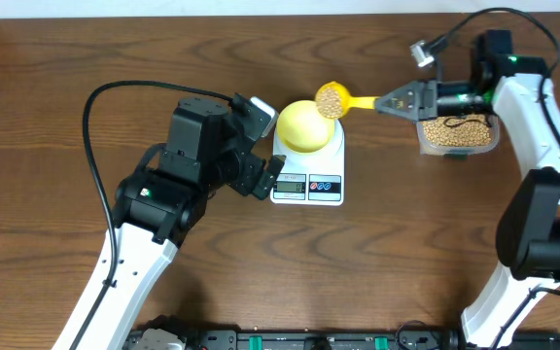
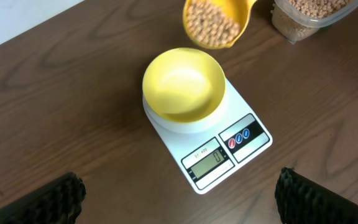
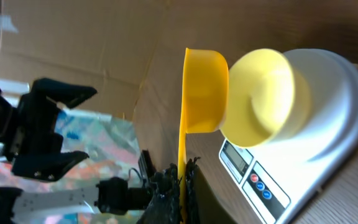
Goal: Scoop item into bowl and weigh 50g on scale
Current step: 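Carry the filled scoop left over the yellow bowl on the scale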
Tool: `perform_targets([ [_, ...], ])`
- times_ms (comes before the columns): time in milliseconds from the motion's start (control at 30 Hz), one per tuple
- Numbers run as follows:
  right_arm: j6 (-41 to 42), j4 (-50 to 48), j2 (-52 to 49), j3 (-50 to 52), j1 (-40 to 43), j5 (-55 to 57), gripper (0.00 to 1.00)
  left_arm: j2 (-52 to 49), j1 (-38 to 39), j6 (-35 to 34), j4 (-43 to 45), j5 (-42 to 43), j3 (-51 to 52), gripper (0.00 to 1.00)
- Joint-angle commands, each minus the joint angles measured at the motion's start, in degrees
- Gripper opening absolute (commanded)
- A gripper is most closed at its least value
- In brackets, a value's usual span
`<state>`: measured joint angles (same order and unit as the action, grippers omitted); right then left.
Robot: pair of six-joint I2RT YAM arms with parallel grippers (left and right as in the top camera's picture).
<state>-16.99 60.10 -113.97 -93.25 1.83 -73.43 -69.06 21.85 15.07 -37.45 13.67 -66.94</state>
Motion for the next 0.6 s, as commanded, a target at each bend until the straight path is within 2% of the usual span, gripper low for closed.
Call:
perform_targets([
  [0, -0.6, -1.4, -0.3, 0.2, -2.1, -2.2, 0.01, -0.1, -0.3, 0.3, 0.0, 0.9, 0.4, 1.00],
  [567, -0.6, -6.1, -0.3, 0.2, -5.1, 3.5, 0.01, -0.1, -0.3, 0.3, 0.0, 0.9, 0.4, 1.00],
])
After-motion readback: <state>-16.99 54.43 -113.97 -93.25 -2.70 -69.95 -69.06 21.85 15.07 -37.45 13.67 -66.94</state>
